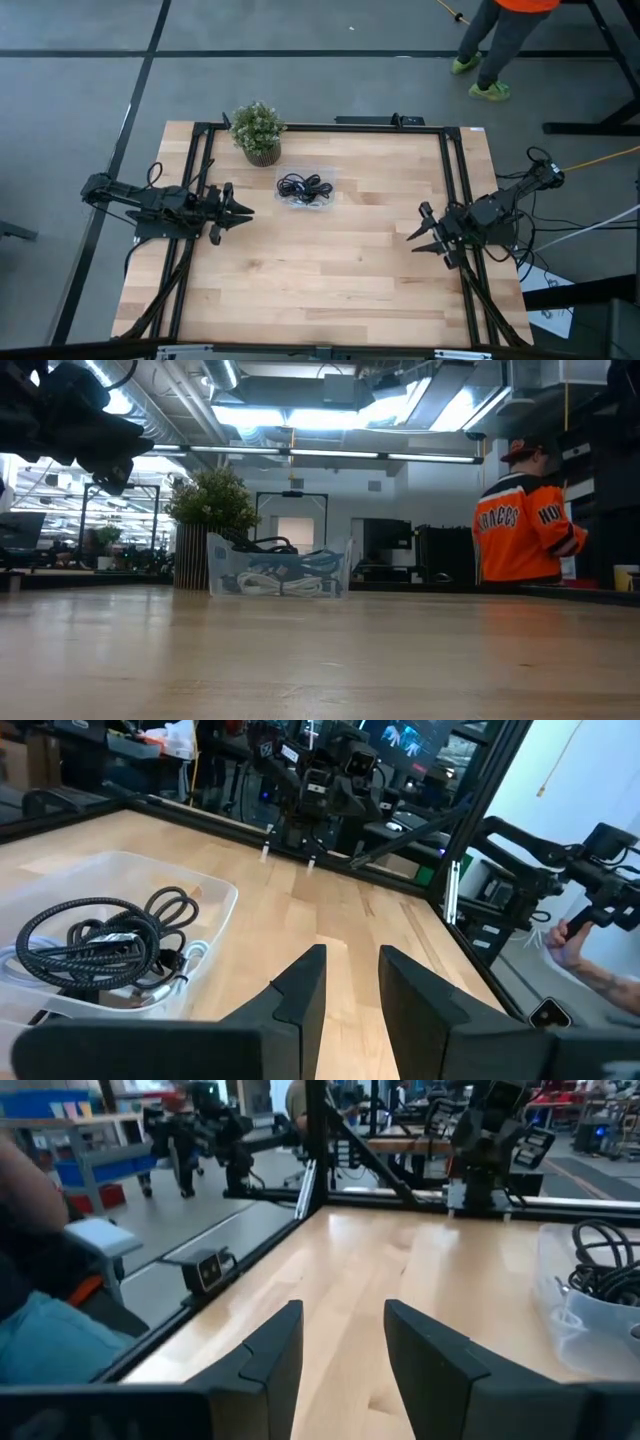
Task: Pick and place USB-C Cables
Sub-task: Return to home position
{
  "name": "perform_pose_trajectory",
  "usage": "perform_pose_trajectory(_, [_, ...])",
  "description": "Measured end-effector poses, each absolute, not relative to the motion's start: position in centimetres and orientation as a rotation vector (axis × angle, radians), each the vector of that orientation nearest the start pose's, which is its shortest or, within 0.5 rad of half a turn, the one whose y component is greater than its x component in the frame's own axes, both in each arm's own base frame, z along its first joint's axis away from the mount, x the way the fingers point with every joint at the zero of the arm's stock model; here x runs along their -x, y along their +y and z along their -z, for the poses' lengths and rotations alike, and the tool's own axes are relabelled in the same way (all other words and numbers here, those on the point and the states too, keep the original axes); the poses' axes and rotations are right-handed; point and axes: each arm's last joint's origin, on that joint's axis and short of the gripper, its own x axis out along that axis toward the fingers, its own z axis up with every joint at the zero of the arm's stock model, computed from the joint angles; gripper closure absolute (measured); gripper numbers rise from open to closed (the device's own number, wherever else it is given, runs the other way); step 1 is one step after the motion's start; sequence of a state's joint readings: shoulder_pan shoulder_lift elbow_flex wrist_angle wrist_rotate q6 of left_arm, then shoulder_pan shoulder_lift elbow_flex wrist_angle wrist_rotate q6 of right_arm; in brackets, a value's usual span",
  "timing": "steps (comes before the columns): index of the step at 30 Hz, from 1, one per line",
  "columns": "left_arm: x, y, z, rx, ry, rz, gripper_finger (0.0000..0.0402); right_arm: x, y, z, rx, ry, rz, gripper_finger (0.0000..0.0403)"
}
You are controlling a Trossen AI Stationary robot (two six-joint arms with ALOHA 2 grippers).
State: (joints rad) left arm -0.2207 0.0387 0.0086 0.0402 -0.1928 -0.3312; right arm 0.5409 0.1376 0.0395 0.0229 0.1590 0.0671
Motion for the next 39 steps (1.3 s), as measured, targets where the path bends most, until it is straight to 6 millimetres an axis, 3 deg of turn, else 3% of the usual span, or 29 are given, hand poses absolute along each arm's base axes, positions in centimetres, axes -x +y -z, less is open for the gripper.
perform_pose_trajectory(12, [-9.8, -1.6, -16.7, 0.333, -0.006, 0.029, 0.0314, -9.0, 5.1, -16.7, 0.024, 0.078, -0.431, 0.0256])
perform_pose_trajectory(18, [-9.8, -1.6, -16.7, 0.333, -0.005, 0.029, 0.0314, -9.0, 5.0, -16.5, -0.118, 0.047, -0.424, 0.0256])
perform_pose_trajectory(28, [-9.8, -1.6, -16.7, 0.332, -0.005, 0.029, 0.0314, -8.5, 4.6, -17.4, -0.151, -0.060, -0.417, 0.0256])
perform_pose_trajectory(39, [-9.8, -1.6, -16.7, 0.332, -0.004, 0.028, 0.0314, -8.7, 4.2, -17.3, -0.149, -0.058, -0.378, 0.0256])
